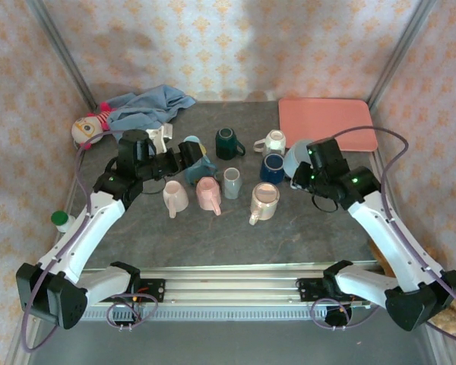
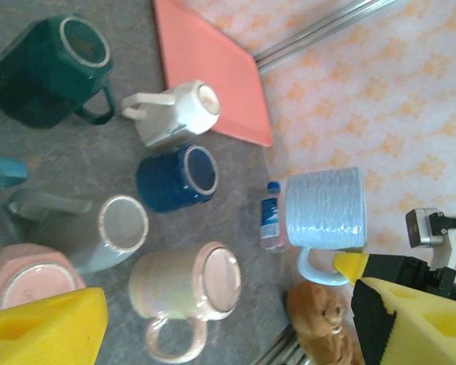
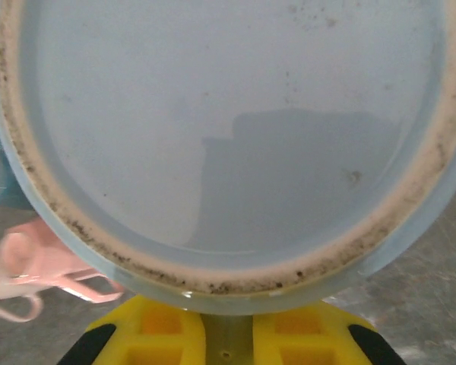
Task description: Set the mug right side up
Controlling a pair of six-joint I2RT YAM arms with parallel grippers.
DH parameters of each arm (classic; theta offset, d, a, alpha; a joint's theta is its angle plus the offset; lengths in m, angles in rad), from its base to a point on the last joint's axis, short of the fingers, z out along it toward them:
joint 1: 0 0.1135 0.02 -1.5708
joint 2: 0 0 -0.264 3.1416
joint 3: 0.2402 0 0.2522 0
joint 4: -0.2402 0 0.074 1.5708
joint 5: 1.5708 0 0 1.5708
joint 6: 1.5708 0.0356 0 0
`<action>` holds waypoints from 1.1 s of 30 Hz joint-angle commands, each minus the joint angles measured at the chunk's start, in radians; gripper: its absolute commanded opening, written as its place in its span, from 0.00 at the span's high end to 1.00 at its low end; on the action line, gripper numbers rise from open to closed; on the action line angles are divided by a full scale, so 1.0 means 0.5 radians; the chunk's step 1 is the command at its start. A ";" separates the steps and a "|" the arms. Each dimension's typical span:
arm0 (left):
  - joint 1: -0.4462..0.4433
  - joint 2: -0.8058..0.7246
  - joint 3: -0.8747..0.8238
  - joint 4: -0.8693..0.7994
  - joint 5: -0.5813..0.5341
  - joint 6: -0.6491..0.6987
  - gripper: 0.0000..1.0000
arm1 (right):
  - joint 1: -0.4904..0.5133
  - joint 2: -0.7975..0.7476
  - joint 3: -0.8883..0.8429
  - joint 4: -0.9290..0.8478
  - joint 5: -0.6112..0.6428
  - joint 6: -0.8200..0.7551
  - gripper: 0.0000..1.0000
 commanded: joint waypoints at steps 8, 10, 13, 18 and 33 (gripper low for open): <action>-0.063 -0.044 -0.150 0.795 -0.053 -0.835 0.16 | 0.006 0.184 0.483 0.444 -0.377 0.021 1.00; -0.089 -0.016 -0.144 0.858 -0.073 -0.912 0.16 | 0.004 0.227 0.526 0.497 -0.449 0.057 1.00; -0.150 0.030 -0.136 0.969 -0.136 -0.994 0.16 | 0.005 0.295 0.570 0.557 -0.528 0.096 1.00; -0.249 0.185 -0.108 1.146 -0.237 -1.190 0.17 | 0.005 0.370 0.676 0.608 -0.557 0.105 1.00; -0.432 0.270 -0.129 1.337 -0.460 -1.477 0.17 | 0.011 0.567 0.841 0.795 -0.804 0.352 1.00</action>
